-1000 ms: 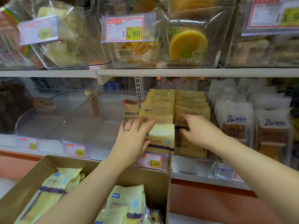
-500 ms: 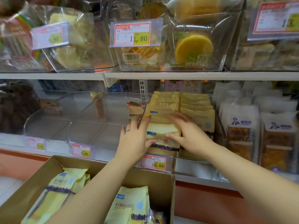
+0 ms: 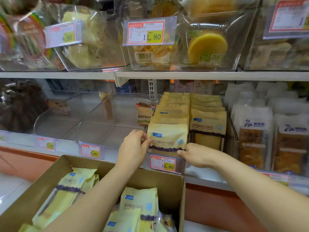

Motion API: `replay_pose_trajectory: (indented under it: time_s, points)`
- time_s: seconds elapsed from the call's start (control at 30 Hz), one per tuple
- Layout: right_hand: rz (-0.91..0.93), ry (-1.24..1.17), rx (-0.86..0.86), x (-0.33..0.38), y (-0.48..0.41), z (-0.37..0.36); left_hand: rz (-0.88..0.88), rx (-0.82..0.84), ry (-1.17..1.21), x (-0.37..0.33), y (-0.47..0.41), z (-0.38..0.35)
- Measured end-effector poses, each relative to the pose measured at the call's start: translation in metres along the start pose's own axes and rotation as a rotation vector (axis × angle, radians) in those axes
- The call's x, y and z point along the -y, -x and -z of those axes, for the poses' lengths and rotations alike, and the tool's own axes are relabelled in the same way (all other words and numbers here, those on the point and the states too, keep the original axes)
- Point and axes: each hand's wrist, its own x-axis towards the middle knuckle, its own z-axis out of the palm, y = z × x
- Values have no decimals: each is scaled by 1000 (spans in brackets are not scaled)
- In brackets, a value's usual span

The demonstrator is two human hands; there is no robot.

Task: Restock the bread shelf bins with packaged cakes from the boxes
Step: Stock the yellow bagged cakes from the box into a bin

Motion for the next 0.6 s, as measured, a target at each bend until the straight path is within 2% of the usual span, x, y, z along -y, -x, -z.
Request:
replay_pose_trajectory:
  time_s: [0.2, 0.27, 0.6]
  points:
    - [-7, -44, 64, 0, 1, 2, 25, -23, 72, 2, 2, -1]
    - [-26, -33, 29, -5, 3, 4, 38, -7, 99, 2, 2, 2]
    - [122, 276, -498, 21, 64, 9, 7, -47, 77, 16, 56, 35]
